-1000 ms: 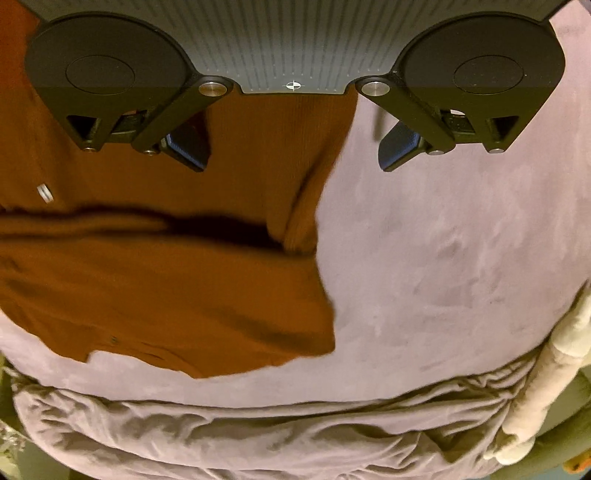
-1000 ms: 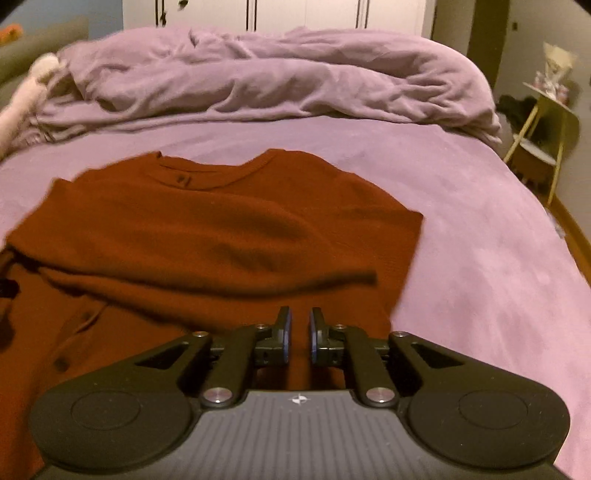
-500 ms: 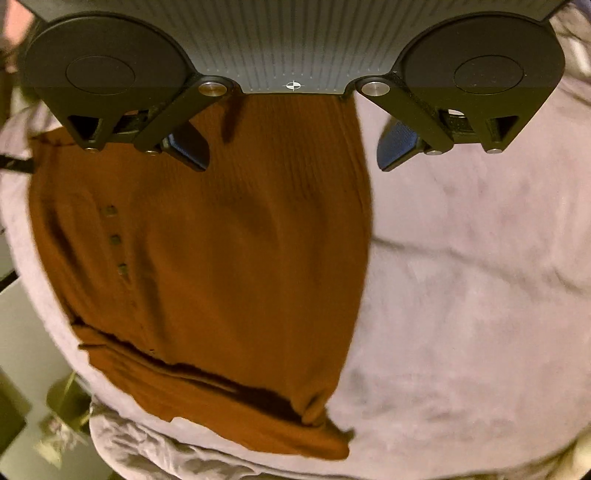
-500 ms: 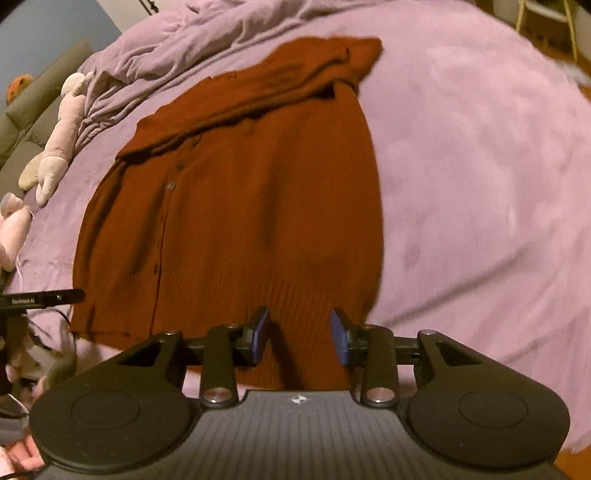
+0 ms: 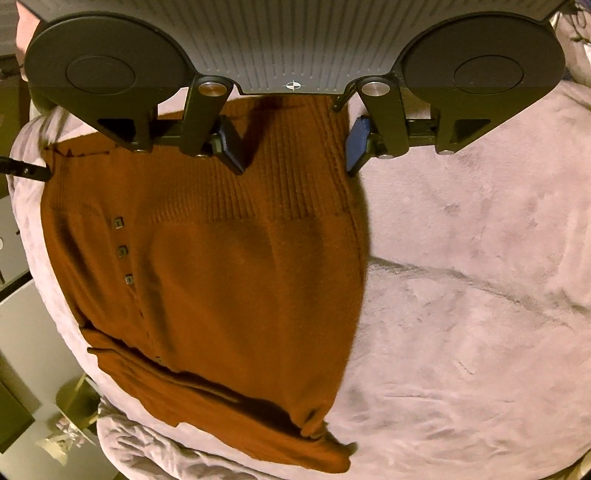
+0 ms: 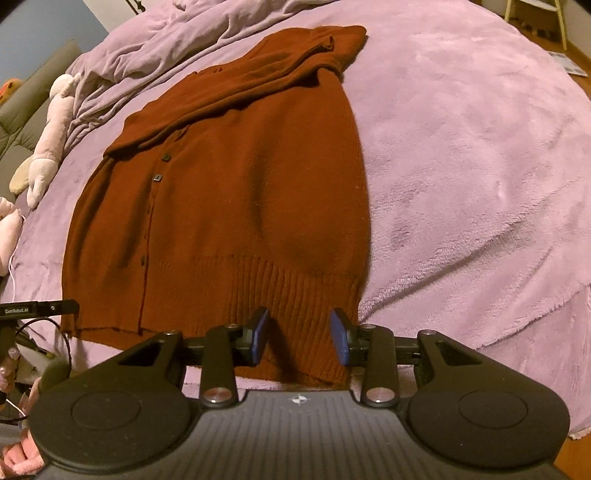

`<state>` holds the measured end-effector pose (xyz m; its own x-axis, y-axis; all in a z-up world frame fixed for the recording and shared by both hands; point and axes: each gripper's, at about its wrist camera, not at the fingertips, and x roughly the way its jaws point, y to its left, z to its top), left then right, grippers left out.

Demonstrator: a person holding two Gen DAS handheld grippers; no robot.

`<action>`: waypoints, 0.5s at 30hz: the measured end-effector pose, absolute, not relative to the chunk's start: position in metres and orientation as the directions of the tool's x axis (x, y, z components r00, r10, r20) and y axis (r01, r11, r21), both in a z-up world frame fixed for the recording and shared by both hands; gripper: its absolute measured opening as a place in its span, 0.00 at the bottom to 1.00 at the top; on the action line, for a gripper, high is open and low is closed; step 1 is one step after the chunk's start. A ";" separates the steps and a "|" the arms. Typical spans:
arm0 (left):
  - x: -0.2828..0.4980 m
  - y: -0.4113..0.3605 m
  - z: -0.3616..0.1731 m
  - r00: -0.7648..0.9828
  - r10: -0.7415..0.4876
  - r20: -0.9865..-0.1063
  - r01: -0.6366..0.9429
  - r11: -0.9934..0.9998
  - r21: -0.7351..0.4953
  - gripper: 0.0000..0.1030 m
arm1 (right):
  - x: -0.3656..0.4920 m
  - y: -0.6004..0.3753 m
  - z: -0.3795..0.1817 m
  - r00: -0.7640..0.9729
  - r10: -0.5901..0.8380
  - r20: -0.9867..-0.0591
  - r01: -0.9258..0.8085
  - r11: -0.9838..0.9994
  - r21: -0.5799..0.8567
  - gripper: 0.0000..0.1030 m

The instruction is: Fold small clothes

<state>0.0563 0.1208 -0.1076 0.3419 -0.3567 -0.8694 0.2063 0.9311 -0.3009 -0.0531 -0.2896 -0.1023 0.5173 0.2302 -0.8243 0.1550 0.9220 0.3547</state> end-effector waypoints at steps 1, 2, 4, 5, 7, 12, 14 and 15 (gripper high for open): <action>0.056 0.120 -0.107 0.343 -0.352 -0.871 0.211 0.932 -0.294 0.54 | -0.053 -0.289 -0.101 0.522 0.223 -0.823 0.158 0.923 0.351 0.34; 0.057 0.119 -0.106 0.345 -0.352 -0.870 0.214 0.932 -0.292 0.49 | -0.053 -0.289 -0.099 0.529 0.220 -0.820 0.155 0.925 0.347 0.34; 0.057 0.119 -0.105 0.346 -0.356 -0.868 0.219 0.930 -0.295 0.44 | -0.056 -0.289 -0.097 0.540 0.191 -0.820 0.159 0.933 0.322 0.34; 0.058 0.119 -0.105 0.346 -0.359 -0.867 0.216 0.930 -0.298 0.42 | -0.057 -0.289 -0.095 0.544 0.181 -0.819 0.162 0.935 0.314 0.34; 0.060 0.119 -0.105 0.339 -0.366 -0.867 0.209 0.928 -0.310 0.32 | -0.059 -0.291 -0.093 0.552 0.169 -0.816 0.162 0.939 0.304 0.35; 0.063 0.117 -0.104 0.338 -0.381 -0.861 0.215 0.922 -0.323 0.27 | -0.059 -0.300 -0.110 0.514 0.212 -0.831 0.181 0.921 0.346 0.36; 0.064 0.116 -0.105 0.334 -0.381 -0.862 0.212 0.922 -0.325 0.25 | -0.060 -0.301 -0.112 0.521 0.221 -0.825 0.177 0.917 0.358 0.35; 0.063 0.115 -0.103 0.335 -0.390 -0.858 0.221 0.917 -0.331 0.23 | -0.060 -0.300 -0.111 0.525 0.229 -0.820 0.168 0.916 0.363 0.35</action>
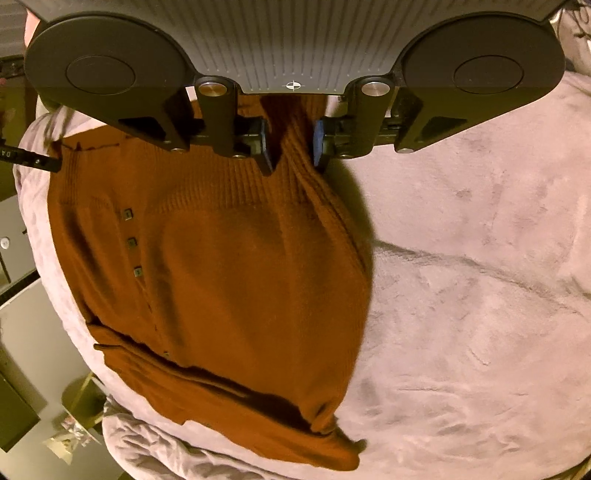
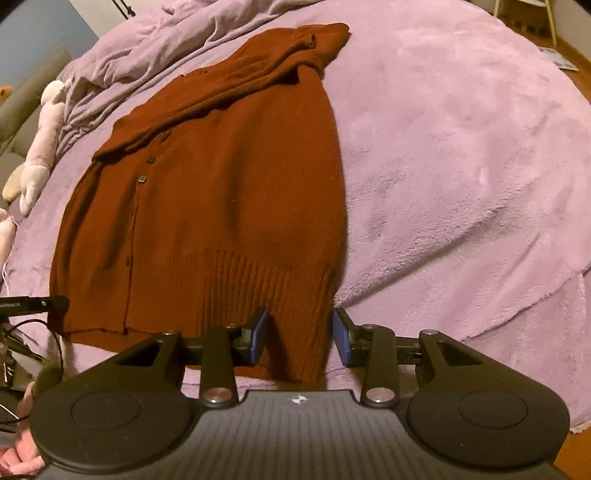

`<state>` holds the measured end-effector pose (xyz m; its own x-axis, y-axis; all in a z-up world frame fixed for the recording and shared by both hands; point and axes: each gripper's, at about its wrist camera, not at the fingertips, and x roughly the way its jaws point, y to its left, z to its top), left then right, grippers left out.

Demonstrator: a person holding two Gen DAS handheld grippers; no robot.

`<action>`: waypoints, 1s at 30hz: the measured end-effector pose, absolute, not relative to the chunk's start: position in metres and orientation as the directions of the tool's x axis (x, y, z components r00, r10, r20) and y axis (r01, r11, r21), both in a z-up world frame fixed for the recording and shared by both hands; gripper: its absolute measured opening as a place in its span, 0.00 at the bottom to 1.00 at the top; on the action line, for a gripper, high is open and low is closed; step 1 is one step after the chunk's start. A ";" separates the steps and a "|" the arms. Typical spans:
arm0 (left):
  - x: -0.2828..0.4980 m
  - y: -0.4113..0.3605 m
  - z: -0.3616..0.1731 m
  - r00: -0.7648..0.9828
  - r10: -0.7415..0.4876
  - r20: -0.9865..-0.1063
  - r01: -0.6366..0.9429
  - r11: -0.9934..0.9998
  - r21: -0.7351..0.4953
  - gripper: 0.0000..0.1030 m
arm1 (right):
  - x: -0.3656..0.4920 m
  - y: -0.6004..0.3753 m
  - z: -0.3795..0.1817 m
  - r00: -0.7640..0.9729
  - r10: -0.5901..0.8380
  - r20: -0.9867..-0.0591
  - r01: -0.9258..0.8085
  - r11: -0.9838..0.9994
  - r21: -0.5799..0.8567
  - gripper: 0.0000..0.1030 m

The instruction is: Fold small clothes

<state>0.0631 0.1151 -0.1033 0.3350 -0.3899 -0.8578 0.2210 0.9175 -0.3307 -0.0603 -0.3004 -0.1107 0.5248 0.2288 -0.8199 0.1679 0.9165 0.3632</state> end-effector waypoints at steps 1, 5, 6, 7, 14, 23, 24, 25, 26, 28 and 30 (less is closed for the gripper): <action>0.062 0.114 -0.103 0.333 -0.399 -0.854 0.232 0.913 -0.336 0.22 | -0.061 -0.300 -0.110 0.528 0.239 -0.815 0.160 0.914 0.372 0.34; 0.063 0.110 -0.108 0.303 -0.390 -0.869 0.256 0.912 -0.320 0.24 | -0.062 -0.296 -0.114 0.504 0.253 -0.826 0.137 0.920 0.366 0.25; 0.064 0.111 -0.110 0.294 -0.392 -0.872 0.253 0.912 -0.324 0.27 | -0.062 -0.295 -0.115 0.500 0.258 -0.826 0.138 0.919 0.370 0.25; 0.065 0.112 -0.110 0.287 -0.403 -0.869 0.250 0.907 -0.338 0.28 | -0.061 -0.296 -0.115 0.494 0.264 -0.828 0.143 0.915 0.377 0.25; 0.070 0.117 -0.113 0.250 -0.455 -0.855 0.220 0.886 -0.407 0.13 | -0.056 -0.301 -0.119 0.461 0.349 -0.816 0.155 0.873 0.462 0.20; 0.082 0.125 -0.069 0.312 -0.582 -0.751 0.228 0.813 -0.536 0.11 | -0.047 -0.314 -0.109 0.535 0.484 -0.693 0.182 0.735 0.653 0.05; 0.087 0.125 -0.063 0.327 -0.594 -0.735 0.229 0.805 -0.548 0.10 | -0.043 -0.316 -0.105 0.551 0.492 -0.674 0.173 0.723 0.669 0.05; 0.095 0.127 -0.054 0.356 -0.598 -0.718 0.229 0.801 -0.553 0.10 | -0.037 -0.318 -0.099 0.573 0.493 -0.655 0.162 0.715 0.680 0.05; 0.103 0.128 -0.047 0.384 -0.594 -0.707 0.230 0.803 -0.549 0.09 | -0.031 -0.319 -0.093 0.591 0.486 -0.644 0.155 0.715 0.681 0.04; 0.123 0.130 -0.034 0.434 -0.589 -0.682 0.228 0.804 -0.549 0.09 | -0.014 -0.324 -0.080 0.635 0.469 -0.614 0.127 0.721 0.682 0.04; 0.145 0.131 -0.023 0.494 -0.563 -0.662 0.229 0.819 -0.526 0.09 | 0.006 -0.328 -0.066 0.678 0.428 -0.598 0.111 0.744 0.658 0.04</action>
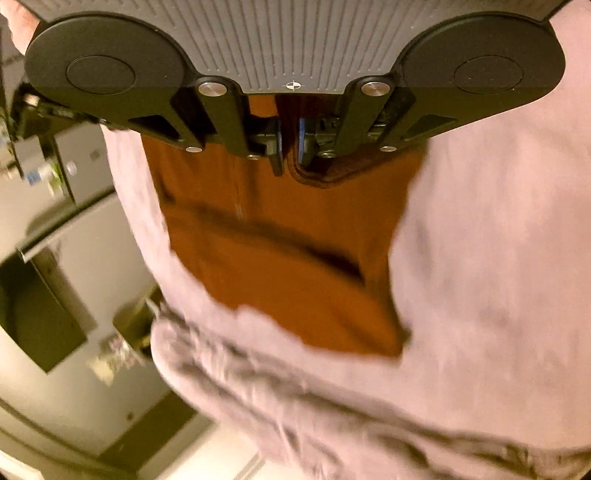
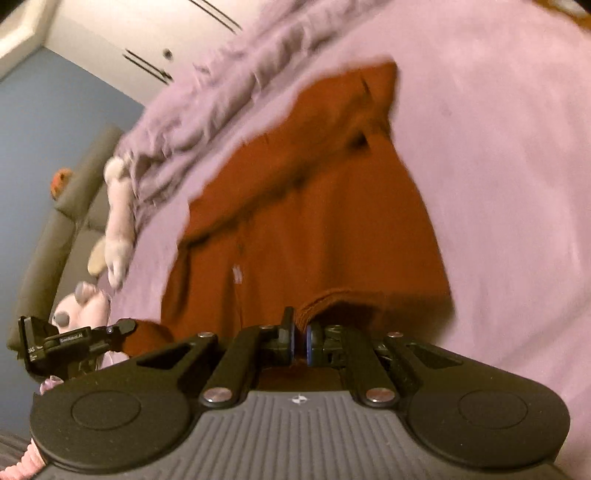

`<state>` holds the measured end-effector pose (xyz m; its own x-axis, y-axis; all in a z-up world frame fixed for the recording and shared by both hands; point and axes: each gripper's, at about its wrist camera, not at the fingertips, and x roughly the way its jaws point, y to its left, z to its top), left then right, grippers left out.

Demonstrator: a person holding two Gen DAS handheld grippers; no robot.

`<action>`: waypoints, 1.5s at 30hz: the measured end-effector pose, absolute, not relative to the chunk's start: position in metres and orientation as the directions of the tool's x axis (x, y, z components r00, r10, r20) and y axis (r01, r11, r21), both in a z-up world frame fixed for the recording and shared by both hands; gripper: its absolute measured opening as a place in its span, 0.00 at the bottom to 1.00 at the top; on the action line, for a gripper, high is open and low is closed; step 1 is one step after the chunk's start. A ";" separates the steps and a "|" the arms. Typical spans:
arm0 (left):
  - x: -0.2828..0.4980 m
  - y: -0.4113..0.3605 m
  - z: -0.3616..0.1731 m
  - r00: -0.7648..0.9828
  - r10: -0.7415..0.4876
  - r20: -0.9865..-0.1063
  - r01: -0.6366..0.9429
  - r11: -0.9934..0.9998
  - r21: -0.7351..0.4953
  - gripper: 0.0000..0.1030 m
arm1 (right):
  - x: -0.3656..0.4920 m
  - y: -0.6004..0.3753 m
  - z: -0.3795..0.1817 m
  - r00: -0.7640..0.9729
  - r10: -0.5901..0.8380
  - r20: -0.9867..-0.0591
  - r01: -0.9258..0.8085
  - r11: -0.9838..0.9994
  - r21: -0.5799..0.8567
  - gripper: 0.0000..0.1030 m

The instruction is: Fold small clothes

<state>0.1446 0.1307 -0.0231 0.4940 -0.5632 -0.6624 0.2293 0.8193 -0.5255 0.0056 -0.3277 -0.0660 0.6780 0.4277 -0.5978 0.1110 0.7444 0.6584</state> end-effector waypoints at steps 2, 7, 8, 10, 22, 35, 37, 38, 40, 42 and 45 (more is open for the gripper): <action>0.168 0.129 -0.015 0.537 -0.541 -0.647 0.228 0.832 -0.507 0.09 | 0.029 -0.331 -0.054 0.717 0.371 -0.590 0.092 0.789 0.608 0.04; 0.216 0.121 -0.020 0.622 -0.431 -0.654 0.167 0.888 -0.428 0.10 | 0.085 -0.338 -0.046 0.774 0.217 -0.595 0.118 0.874 0.472 0.04; 0.223 0.118 -0.026 0.625 -0.407 -0.666 0.148 0.899 -0.411 0.11 | 0.093 -0.338 -0.047 0.778 0.187 -0.600 0.125 0.889 0.440 0.04; 0.231 0.115 -0.037 0.612 -0.396 -0.685 0.140 0.906 -0.399 0.14 | 0.105 -0.337 -0.052 0.775 0.158 -0.612 0.134 0.905 0.404 0.05; 0.229 0.132 -0.072 0.570 -0.389 -0.724 0.162 0.917 -0.365 0.47 | 0.102 -0.341 -0.086 0.741 0.127 -0.659 0.109 0.946 0.305 0.34; 0.251 0.092 -0.077 0.530 -0.374 -0.761 0.257 0.926 -0.277 0.19 | 0.123 -0.332 -0.084 0.720 0.174 -0.672 0.035 0.957 0.286 0.33; 0.249 0.093 -0.076 0.537 -0.370 -0.758 0.247 0.928 -0.279 0.16 | 0.123 -0.332 -0.085 0.715 0.175 -0.677 0.032 0.959 0.281 0.19; 0.248 0.095 -0.074 0.539 -0.377 -0.753 0.251 0.925 -0.284 0.14 | 0.123 -0.331 -0.085 0.717 0.174 -0.675 0.027 0.961 0.276 0.15; 0.244 0.095 -0.070 0.544 -0.392 -0.742 0.265 0.919 -0.291 0.13 | 0.122 -0.332 -0.083 0.730 0.166 -0.663 0.021 0.964 0.265 0.15; 0.242 0.095 -0.066 0.543 -0.408 -0.733 0.280 0.912 -0.300 0.13 | 0.123 -0.335 -0.082 0.744 0.135 -0.655 0.046 0.967 0.251 0.21; 0.240 0.092 -0.061 0.543 -0.426 -0.724 0.297 0.904 -0.308 0.12 | 0.130 -0.339 -0.087 0.732 0.141 -0.666 0.066 0.959 0.275 0.33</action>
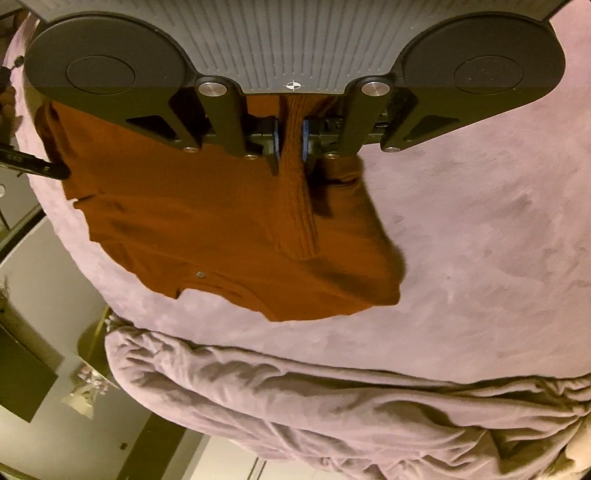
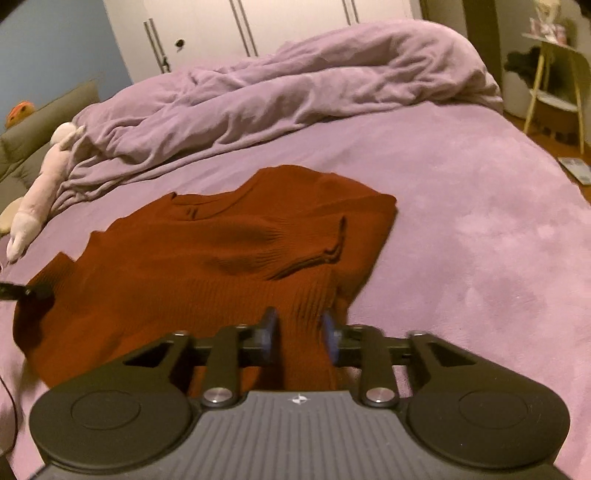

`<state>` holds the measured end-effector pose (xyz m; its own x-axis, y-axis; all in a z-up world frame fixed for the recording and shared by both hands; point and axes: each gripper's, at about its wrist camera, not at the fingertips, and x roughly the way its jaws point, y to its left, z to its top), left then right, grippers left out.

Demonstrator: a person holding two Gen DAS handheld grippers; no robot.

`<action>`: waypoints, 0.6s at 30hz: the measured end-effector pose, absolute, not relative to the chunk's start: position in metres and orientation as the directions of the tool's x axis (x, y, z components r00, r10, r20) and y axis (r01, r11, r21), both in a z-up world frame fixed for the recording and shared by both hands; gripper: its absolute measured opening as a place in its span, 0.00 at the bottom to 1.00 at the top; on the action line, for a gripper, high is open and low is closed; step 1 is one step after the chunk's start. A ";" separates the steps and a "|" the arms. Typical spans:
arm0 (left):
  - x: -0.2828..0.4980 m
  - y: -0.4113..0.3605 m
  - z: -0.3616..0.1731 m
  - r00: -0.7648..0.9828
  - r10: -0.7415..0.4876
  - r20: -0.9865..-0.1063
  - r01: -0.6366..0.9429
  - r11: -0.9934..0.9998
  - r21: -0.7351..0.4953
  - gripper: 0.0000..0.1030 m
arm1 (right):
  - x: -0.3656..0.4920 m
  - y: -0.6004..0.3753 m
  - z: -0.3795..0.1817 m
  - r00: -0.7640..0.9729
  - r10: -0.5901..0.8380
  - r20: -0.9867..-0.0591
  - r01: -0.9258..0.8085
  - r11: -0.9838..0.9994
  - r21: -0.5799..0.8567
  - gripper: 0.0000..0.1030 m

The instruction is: Fold small clothes

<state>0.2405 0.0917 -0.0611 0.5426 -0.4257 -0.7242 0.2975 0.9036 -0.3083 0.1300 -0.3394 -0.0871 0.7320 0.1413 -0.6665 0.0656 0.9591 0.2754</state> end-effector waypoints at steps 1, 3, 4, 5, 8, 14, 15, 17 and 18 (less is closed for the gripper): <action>0.240 0.091 -0.059 0.542 -0.442 -0.715 0.308 0.896 -0.321 0.12 | 0.133 -0.338 -0.089 0.720 0.151 -0.677 0.062 0.958 0.279 0.33; 0.239 0.088 -0.058 0.537 -0.465 -0.704 0.327 0.884 -0.335 0.13 | 0.135 -0.333 -0.091 0.708 0.151 -0.690 0.047 0.965 0.259 0.36; 0.240 0.084 -0.058 0.535 -0.460 -0.709 0.336 0.885 -0.321 0.16 | 0.135 -0.328 -0.090 0.709 0.133 -0.693 0.041 0.973 0.229 0.36; 0.240 0.080 -0.059 0.540 -0.441 -0.717 0.337 0.894 -0.295 0.23 | 0.134 -0.325 -0.090 0.707 0.122 -0.696 0.035 0.978 0.207 0.35; 0.245 0.070 -0.066 0.537 -0.394 -0.745 0.336 0.911 -0.240 0.22 | 0.131 -0.322 -0.087 0.709 0.120 -0.695 0.028 0.980 0.197 0.13; 0.236 0.062 -0.051 0.578 -0.336 -0.744 0.351 0.925 -0.145 0.11 | 0.109 -0.312 -0.061 0.762 0.078 -0.643 0.006 0.992 0.127 0.08; 0.233 0.064 -0.046 0.588 -0.336 -0.736 0.355 0.925 -0.138 0.10 | 0.105 -0.310 -0.054 0.774 0.076 -0.628 0.001 0.993 0.121 0.08; 0.226 0.068 -0.029 0.619 -0.345 -0.706 0.363 0.922 -0.133 0.10 | 0.099 -0.308 -0.041 0.797 0.073 -0.599 -0.008 0.994 0.111 0.08; 0.223 0.071 -0.021 0.634 -0.346 -0.691 0.361 0.923 -0.131 0.10 | 0.097 -0.307 -0.034 0.813 0.070 -0.578 -0.012 0.995 0.103 0.08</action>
<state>0.2233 0.0708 -0.0211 0.6343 -0.3460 -0.6913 0.3610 0.9233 -0.1308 0.0971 -0.3075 -0.0336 0.8127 0.0696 -0.5784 -0.0117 0.9946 0.1032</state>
